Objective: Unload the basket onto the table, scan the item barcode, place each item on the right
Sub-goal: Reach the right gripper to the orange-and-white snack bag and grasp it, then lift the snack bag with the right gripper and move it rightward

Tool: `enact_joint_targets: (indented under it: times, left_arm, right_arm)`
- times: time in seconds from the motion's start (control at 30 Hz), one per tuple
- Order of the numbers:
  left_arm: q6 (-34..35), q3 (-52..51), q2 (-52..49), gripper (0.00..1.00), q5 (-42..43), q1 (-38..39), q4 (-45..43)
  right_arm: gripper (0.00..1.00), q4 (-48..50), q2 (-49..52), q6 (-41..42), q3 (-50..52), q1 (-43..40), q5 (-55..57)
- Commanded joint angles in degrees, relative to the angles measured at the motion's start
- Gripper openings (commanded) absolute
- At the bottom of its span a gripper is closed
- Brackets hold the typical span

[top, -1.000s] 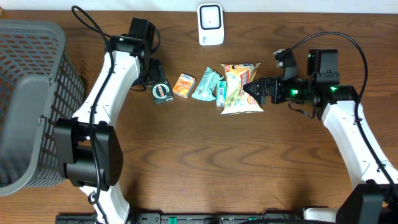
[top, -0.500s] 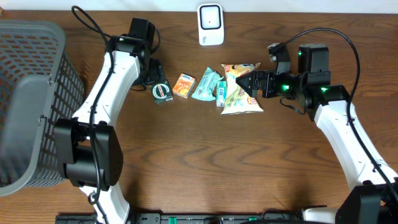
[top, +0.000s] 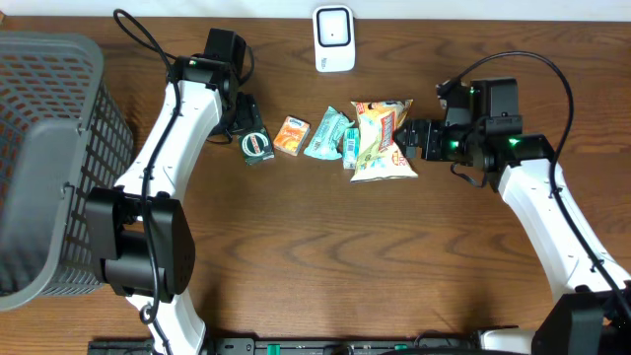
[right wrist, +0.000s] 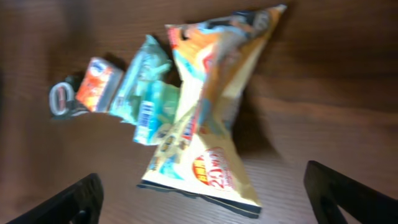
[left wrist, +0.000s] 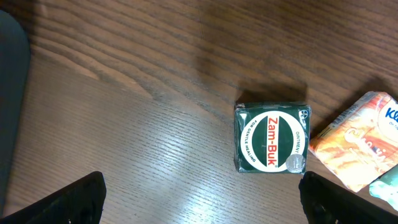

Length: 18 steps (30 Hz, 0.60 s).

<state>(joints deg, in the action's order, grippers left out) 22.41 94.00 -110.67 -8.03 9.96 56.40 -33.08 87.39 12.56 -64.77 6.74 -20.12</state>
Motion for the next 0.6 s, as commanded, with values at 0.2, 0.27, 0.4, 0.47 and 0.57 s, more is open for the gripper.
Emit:
enact_joint_targets:
  times: [0.2, 0.27, 0.4, 0.47, 0.57]
  left_arm:
    - [-0.5, 0.3, 0.4, 0.98, -0.3, 0.0, 0.1]
    - [-0.5, 0.3, 0.4, 0.98, -0.3, 0.0, 0.1]
    - [-0.5, 0.3, 0.4, 0.98, -0.3, 0.0, 0.1]
    - [-0.5, 0.3, 0.4, 0.98, -0.3, 0.0, 0.1]
    - [-0.5, 0.3, 0.4, 0.98, -0.3, 0.0, 0.1]
  right_arm:
    - [0.97, -3.6, 2.6, 0.3, -1.0, 1.1, 3.2]
    - [0.99, -4.1, 2.6, 0.3, -1.0, 1.1, 3.2]
    - [0.99, -4.4, 2.6, 0.3, -1.0, 1.1, 3.3]
    - [0.99, -3.6, 2.6, 0.3, -1.0, 1.1, 3.3]
    - [0.99, -1.8, 2.6, 0.3, -1.0, 1.1, 3.3]
